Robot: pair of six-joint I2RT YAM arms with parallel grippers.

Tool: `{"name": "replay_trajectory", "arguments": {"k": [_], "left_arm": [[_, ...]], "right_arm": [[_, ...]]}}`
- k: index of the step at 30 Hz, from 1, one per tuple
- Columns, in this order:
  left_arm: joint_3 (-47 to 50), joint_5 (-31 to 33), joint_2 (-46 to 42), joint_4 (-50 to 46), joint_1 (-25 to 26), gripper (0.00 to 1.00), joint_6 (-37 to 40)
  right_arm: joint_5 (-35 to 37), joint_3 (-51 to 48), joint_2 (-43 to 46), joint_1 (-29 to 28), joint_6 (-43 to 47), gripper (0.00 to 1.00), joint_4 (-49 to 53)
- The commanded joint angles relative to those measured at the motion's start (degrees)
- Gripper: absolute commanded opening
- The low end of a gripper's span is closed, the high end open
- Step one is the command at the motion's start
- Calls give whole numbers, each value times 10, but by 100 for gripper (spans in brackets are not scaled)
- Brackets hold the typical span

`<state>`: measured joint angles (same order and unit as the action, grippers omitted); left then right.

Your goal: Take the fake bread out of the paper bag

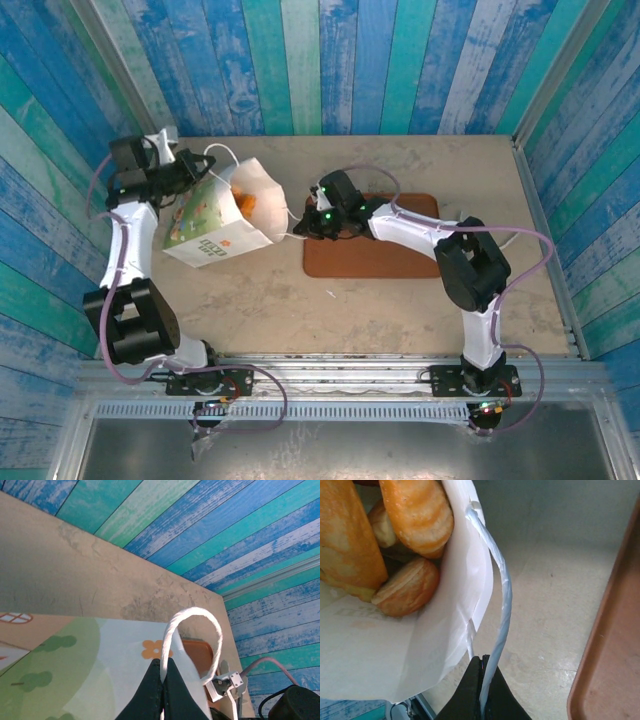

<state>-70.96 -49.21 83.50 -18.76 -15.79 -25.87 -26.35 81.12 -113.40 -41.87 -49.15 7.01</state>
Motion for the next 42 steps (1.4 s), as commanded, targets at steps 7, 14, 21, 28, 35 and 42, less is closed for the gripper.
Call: {"name": "replay_trajectory", "arguments": {"k": [7,14,21,28,35,42], "left_arm": [[72,-12,-45,58,14,0,-9],[92,-9,-42,47,14,0,9],[113,-22,-38,64,25,0,4],[118,-22,-31,70,47,0,3],[118,-6,-14,66,81,0,8],[115,4,-7,58,89,0,15]], "right_arm": [[0,-47,6,2,-16,2,-28],[5,-61,1,4,-14,8,-26],[13,-80,19,13,-4,4,-25],[12,-92,23,15,0,3,-26],[2,-103,12,17,-3,3,-31],[3,-102,10,17,-1,3,-32]]}}
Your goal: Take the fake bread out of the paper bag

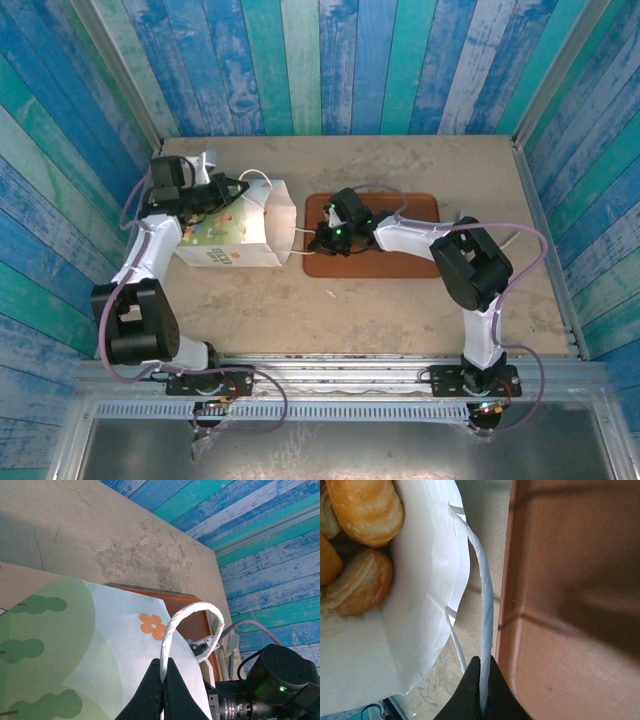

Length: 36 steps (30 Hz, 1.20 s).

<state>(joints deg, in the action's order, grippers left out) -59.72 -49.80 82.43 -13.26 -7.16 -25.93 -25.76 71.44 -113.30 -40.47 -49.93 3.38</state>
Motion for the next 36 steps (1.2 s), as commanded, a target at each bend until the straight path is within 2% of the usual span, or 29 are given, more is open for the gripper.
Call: {"name": "replay_trajectory", "arguments": {"k": [1,9,14,18,25,29,32,34,36], "left_arm": [[1,13,5,0,5,0,19],[0,25,12,-18,26,0,40],[-2,22,2,-19,27,0,49],[-8,1,-6,-23,27,0,64],[-29,-9,-29,-95,32,0,143],[-41,13,-53,-141,32,0,177],[-42,24,-79,-146,32,0,180],[-46,26,-94,-148,32,0,182],[-52,31,-102,-153,32,0,187]], "right_arm": [[-3,-5,6,3,6,3,5],[-3,-3,-8,3,6,5,14],[16,0,19,4,24,13,40],[53,-5,66,12,44,34,76],[173,-44,197,35,91,56,161],[253,-83,283,58,108,69,203],[295,-127,357,106,107,84,213],[339,-162,411,131,95,100,223],[357,-191,456,155,107,100,221]]}}
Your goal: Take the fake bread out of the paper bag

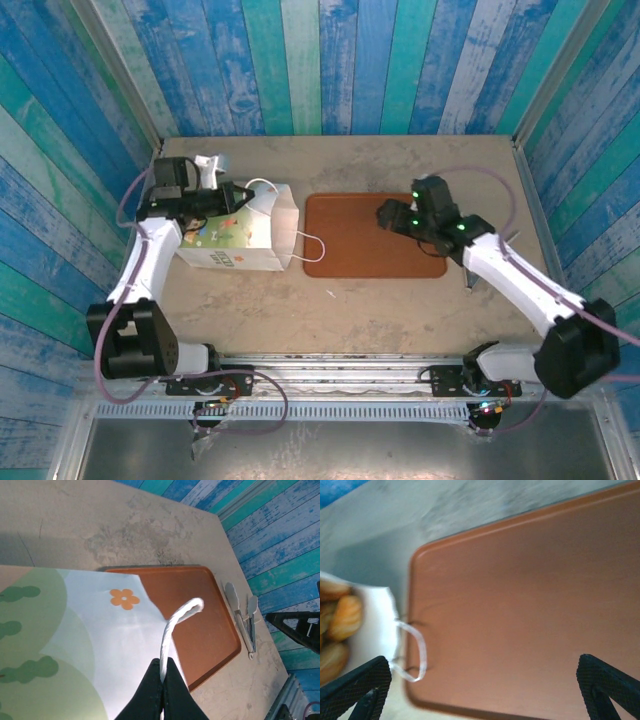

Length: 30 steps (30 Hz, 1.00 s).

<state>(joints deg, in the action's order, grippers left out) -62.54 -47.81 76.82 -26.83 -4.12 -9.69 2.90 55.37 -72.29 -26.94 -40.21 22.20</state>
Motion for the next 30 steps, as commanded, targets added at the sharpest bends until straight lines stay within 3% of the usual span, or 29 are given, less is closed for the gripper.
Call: {"name": "replay_trajectory", "arguments": {"k": [1,8,13,19,23,30], "left_arm": [[-29,14,-46,-23,2,0,29],[-31,4,-58,-10,2,0,12],[-40,6,-54,-17,2,0,14],[-40,23,-65,-20,2,0,20],[-24,36,-81,2,2,0,24],[-15,29,-77,36,2,0,15]], "right_arm": [[80,-45,68,33,12,100,33],[69,-127,194,136,25,100,40],[37,-124,207,224,39,100,106],[28,-117,155,314,78,100,167],[51,-111,92,332,108,100,186],[2,-53,-65,344,202,96,214]]}}
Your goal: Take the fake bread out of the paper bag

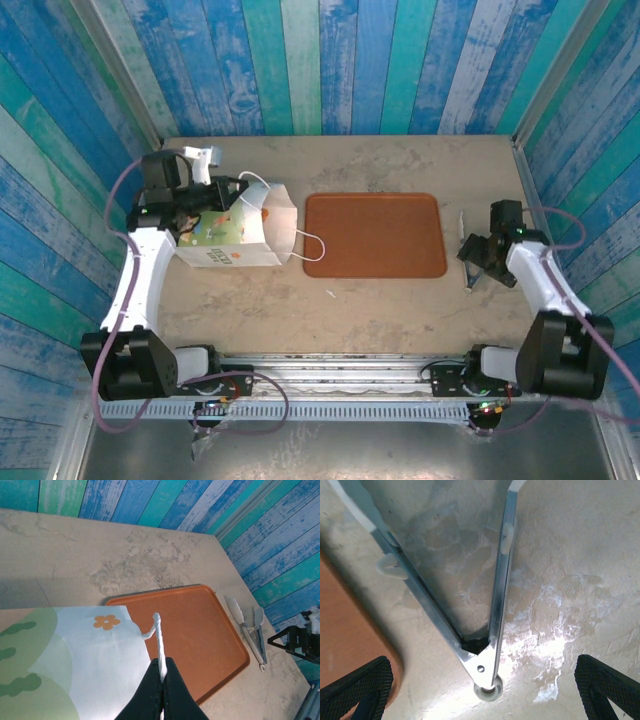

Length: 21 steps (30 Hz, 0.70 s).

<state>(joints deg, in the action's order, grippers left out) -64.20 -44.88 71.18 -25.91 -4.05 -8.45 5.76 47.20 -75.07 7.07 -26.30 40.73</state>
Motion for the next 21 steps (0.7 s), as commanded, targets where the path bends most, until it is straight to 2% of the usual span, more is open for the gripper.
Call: {"name": "replay_trajectory", "arguments": {"k": [1,2,7,13,16,19,21], "left_arm": [[-1,-3,-18,23,1,0,4],[-6,-4,-15,18,1,0,7],[-14,-5,-14,13,1,0,10],[-6,8,-27,23,1,0,0],[4,12,-32,30,1,0,-5],[19,12,-36,52,1,0,-13],[20,17,-36,56,1,0,-15]], "right_arm": [[-42,37,-55,4,77,93,29],[-48,48,-79,4,89,90,35],[-23,90,-135,4,108,87,63],[6,125,-127,10,118,90,89],[-11,136,-104,11,118,94,95],[44,152,-94,18,119,97,128],[44,160,-94,31,133,98,142]]}}
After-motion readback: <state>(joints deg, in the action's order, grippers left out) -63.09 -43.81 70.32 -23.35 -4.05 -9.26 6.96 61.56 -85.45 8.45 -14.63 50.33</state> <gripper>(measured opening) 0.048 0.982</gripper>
